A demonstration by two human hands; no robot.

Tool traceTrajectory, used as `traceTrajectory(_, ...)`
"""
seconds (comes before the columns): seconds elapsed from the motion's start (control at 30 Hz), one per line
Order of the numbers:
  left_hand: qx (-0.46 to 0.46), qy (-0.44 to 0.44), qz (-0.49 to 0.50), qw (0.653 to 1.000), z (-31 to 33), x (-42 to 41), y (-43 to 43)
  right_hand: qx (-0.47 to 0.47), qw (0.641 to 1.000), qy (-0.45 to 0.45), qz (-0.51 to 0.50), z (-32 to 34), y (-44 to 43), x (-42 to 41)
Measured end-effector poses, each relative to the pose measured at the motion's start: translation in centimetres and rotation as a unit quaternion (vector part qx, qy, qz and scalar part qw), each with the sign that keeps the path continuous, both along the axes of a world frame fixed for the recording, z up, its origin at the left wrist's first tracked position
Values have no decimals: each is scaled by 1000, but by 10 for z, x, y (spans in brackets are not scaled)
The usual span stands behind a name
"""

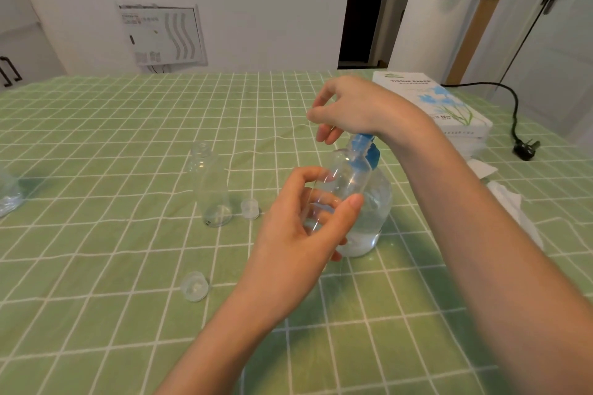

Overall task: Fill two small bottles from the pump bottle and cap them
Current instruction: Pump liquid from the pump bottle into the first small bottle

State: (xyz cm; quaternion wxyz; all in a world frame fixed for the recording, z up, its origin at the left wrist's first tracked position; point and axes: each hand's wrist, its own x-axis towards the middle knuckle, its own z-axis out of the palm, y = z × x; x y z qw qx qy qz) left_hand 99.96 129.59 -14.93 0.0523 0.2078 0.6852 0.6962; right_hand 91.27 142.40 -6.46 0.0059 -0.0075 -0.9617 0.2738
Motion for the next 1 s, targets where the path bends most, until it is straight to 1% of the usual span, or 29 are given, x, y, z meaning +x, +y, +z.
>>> traceTrajectory(0.17, -4, -6, -2, 1000, -1, 1, 0, -13, 1000, -6, -1, -4, 1, 0)
traceTrajectory(0.4, 2, 0, -1, 1000, 4, 1, 1, -70, 997, 45, -7, 2, 0, 2)
traceTrajectory(0.47, 3, -1, -2, 1000, 5, 2, 1, -87, 995, 47, -10, 3, 2, 3)
traceTrajectory(0.6, -2, -1, -3, 1000, 6, 2, 0, -92, 995, 31, -15, 7, 3, 4)
traceTrajectory(0.73, -3, 5, -1, 1000, 6, 2, 0, -113, 994, -7, -4, 12, 4, 6)
traceTrajectory(0.8, 4, 4, 0, 1000, 7, 1, 0, -109, 994, -21, 1, 12, 4, 6)
traceTrajectory(1.0, 11, 3, -2, 1000, 8, 2, 1, -96, 995, -27, -5, 8, 0, 8)
